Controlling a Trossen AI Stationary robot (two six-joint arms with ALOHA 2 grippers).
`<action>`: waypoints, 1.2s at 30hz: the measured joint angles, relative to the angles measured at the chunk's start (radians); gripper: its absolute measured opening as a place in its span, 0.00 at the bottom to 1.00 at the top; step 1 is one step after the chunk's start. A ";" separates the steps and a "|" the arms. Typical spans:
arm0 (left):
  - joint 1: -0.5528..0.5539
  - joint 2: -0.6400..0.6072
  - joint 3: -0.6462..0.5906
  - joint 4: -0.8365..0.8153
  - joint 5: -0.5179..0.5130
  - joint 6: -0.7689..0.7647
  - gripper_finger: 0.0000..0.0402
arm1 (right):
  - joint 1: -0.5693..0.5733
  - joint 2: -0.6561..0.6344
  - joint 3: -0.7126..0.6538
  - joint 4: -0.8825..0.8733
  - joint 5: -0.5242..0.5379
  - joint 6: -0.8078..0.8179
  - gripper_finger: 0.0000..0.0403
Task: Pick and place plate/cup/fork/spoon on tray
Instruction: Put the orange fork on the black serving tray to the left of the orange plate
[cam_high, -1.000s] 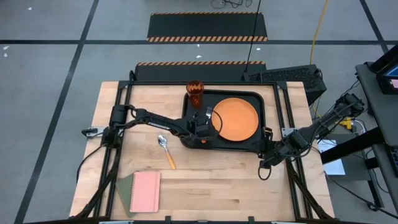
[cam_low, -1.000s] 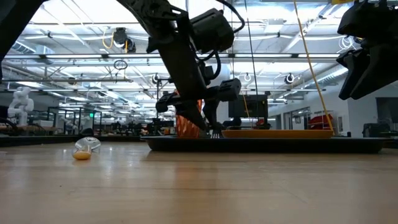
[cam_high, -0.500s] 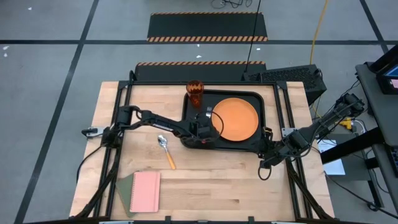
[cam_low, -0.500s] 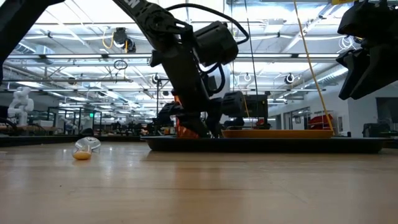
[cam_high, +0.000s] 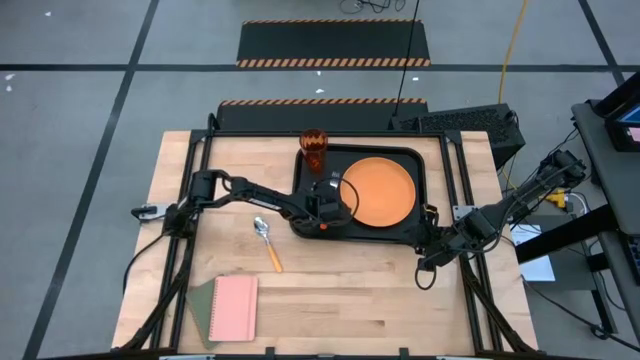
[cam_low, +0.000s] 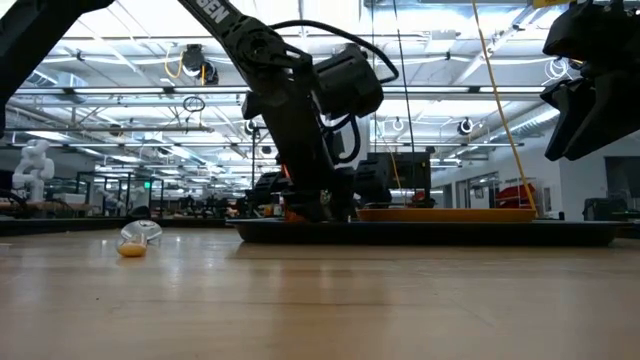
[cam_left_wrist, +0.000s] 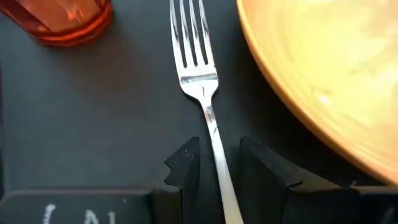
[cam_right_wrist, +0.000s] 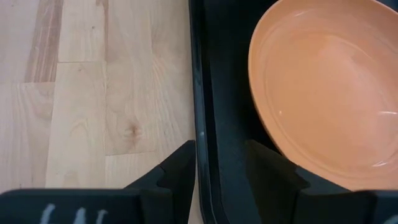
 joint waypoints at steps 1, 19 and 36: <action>0.000 0.000 0.000 0.000 -0.008 -0.002 0.29 | 0.000 0.000 0.000 0.001 0.000 0.000 0.32; 0.017 0.000 0.000 -0.009 0.001 -0.002 0.08 | 0.000 0.000 0.000 0.000 -0.004 -0.014 0.32; -0.010 -0.001 0.000 -0.009 0.001 -0.180 0.03 | 0.000 0.000 0.000 0.000 -0.005 -0.214 0.32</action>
